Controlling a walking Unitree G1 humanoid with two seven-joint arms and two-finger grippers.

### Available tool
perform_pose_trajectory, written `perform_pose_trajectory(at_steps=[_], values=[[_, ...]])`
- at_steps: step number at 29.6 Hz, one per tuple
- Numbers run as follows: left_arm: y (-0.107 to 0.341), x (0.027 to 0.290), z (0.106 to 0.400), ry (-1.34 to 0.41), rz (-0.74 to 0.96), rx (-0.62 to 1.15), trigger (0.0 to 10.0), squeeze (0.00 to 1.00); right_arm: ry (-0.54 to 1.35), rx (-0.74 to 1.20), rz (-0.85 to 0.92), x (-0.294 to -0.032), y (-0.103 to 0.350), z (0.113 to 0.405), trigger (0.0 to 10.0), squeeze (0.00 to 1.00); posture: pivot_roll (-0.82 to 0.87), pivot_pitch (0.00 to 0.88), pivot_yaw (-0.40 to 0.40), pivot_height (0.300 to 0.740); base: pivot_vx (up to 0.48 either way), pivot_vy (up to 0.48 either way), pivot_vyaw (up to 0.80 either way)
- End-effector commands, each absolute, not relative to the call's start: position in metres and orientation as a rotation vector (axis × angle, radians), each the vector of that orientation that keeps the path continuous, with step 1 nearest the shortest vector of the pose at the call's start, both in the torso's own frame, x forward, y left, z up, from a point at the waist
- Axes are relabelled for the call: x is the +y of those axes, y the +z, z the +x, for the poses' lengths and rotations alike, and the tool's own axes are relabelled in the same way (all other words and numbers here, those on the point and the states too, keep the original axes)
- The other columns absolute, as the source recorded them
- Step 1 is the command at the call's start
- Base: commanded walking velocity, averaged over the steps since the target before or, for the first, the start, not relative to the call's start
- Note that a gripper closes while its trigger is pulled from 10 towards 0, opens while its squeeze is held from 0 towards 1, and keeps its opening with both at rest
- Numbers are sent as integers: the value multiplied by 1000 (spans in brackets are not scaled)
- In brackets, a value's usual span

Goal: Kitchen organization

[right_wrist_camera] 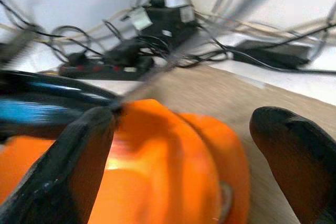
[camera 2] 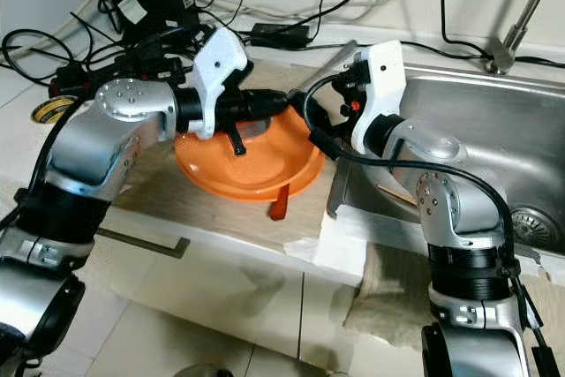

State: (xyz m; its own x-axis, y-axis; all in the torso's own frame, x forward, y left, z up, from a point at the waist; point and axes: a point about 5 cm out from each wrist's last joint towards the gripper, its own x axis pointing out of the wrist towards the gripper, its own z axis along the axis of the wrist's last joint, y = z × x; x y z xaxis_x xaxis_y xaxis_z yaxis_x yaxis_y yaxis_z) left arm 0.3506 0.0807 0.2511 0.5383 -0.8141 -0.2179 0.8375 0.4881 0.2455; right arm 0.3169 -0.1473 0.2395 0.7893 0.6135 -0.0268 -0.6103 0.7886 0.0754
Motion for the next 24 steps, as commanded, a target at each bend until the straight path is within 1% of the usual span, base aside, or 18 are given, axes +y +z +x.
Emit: perform_pose_trajectory(at_steps=[1, 6, 10, 18, 24], values=[[260, 87, 356, -962, 351, 53, 0, 0, 696, 41, 60, -142, 243, 313, 10000, 0, -48, 0, 81, 740, 0, 0, 0], [258, 86, 361, -961, 354, 56, 0, 0, 706, 44, 59, -142, 243, 310, 10000, 0, -55, 0, 82, 740, 0, 0, 0], [255, 82, 358, -991, 354, 57, 0, 0, 704, 41, 58, -142, 243, 310, 10000, 0, -57, 0, 83, 740, 0, 0, 0], [258, 70, 342, -1095, 324, 22, 0, 0, 655, 26, 49, -147, 244, 315, 10000, 0, -52, 0, 80, 740, 0, 0, 0], [265, 68, 336, -1116, 309, -8, 0, 0, 634, 18, 38, -148, 244, 318, 10000, 0, -47, 0, 79, 740, 0, 0, 0]])
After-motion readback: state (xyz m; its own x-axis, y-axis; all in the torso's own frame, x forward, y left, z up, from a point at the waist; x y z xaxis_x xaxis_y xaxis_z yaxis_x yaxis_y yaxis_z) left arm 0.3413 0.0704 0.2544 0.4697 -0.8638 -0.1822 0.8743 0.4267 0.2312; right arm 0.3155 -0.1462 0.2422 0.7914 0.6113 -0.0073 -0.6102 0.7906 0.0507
